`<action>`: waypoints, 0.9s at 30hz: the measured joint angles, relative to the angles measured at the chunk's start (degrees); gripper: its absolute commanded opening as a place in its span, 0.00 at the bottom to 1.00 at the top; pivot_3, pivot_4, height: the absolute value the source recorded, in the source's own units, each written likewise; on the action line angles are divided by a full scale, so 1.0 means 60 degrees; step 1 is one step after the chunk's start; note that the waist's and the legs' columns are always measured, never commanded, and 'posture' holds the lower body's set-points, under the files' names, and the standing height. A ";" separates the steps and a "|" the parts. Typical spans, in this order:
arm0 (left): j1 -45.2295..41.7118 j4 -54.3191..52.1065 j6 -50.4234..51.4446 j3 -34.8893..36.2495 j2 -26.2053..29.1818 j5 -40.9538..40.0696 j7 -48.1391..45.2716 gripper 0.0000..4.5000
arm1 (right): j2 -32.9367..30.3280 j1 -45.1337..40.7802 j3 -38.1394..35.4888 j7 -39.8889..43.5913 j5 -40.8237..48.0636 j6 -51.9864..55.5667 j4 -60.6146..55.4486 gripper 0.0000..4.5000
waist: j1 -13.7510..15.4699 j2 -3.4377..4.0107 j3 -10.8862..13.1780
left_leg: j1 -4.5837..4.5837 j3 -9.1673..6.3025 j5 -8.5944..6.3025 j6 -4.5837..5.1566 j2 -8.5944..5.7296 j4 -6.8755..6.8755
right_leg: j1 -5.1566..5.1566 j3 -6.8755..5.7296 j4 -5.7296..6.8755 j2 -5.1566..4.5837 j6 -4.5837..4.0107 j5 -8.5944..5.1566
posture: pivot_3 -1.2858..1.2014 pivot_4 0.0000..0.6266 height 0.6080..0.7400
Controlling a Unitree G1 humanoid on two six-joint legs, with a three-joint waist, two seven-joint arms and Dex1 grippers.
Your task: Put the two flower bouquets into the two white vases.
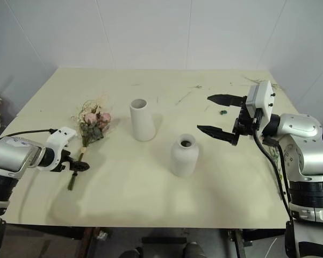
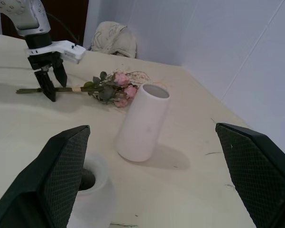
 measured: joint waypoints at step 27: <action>-0.1159 0.2498 -0.7130 0.5155 -0.3199 -0.1692 0.1308 0.01 | -0.0592 0.0500 -0.0379 -0.0212 0.0171 0.0330 -0.0371 1.00 | 0.0217 -0.0010 -0.0004 | -0.0062 0.0008 -0.0020 -0.0038 -0.0002 0.0129 | 0.0002 -0.0007 -0.0024 -0.0013 0.0025 0.0039 | 0.52 0.24 1.00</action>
